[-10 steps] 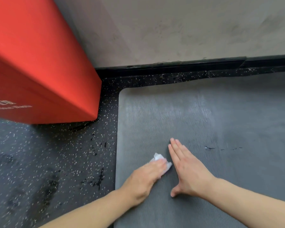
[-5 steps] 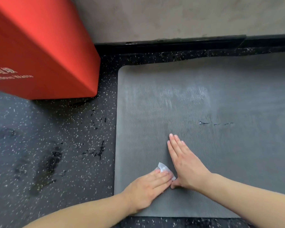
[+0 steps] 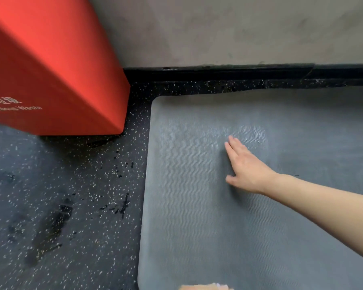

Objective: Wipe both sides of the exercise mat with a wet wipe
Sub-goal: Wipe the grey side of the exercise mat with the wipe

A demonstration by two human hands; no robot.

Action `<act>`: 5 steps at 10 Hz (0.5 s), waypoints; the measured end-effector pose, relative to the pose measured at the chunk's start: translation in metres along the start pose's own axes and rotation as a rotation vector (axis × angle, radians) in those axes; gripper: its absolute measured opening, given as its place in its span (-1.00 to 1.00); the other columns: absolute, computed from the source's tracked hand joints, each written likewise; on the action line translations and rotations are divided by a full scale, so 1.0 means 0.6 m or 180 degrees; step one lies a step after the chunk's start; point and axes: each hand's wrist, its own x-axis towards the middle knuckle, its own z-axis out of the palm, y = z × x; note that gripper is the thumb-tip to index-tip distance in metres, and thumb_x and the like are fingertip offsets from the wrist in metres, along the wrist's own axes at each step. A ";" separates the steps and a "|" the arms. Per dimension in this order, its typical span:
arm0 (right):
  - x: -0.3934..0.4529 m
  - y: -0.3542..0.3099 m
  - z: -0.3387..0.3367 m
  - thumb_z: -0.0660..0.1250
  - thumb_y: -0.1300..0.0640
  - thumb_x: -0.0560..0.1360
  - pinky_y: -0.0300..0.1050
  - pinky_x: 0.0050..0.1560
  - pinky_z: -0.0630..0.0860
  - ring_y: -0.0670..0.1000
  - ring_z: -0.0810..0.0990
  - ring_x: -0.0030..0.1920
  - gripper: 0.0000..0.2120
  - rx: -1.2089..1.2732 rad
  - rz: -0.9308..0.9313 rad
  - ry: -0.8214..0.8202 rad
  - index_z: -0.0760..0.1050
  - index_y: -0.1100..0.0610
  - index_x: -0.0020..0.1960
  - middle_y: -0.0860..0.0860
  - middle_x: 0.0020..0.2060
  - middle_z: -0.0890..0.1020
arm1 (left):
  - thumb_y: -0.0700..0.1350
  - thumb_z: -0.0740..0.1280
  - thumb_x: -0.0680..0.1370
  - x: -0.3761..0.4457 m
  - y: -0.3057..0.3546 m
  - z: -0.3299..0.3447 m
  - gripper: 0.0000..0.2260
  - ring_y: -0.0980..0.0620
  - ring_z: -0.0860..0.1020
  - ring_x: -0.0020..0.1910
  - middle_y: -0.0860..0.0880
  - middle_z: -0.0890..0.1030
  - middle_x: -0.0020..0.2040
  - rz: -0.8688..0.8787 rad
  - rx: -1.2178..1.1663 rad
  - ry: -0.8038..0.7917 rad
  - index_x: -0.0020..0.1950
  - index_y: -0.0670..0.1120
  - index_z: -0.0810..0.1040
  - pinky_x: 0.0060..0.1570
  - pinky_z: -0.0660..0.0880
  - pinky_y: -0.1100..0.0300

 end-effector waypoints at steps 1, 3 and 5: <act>0.067 0.021 -0.038 0.46 -0.18 0.51 -0.02 0.68 -0.12 0.14 -0.19 0.70 0.11 0.0018 0.0254 0.0100 -0.18 0.28 0.69 0.19 0.69 -0.20 | -0.01 0.24 0.66 -0.014 0.053 0.024 -0.71 0.04 0.61 0.22 -0.05 0.67 0.19 0.1842 -0.0583 0.1948 0.17 -0.10 0.70 0.31 0.45 0.19; 0.095 0.031 -0.030 0.43 -0.27 0.50 -0.04 0.64 -0.05 0.07 -0.22 0.69 0.15 -0.0004 0.0515 0.0084 -0.22 0.24 0.70 0.11 0.69 -0.26 | -0.12 0.20 0.70 -0.122 0.395 -0.218 -0.73 0.02 0.62 0.05 -0.09 0.63 0.24 0.3164 -0.2648 0.3866 0.32 -0.19 0.55 0.18 0.50 0.16; 0.098 0.046 -0.029 0.42 -0.32 0.46 -0.06 0.67 -0.02 0.08 -0.10 0.70 0.14 -0.0042 0.0372 0.0190 -0.11 0.24 0.71 0.10 0.71 -0.13 | -0.19 0.14 0.67 -0.077 0.511 -0.344 -0.70 -0.08 0.52 0.27 -0.08 0.55 0.30 0.2103 0.2146 0.5772 0.36 -0.09 0.52 0.10 0.38 0.26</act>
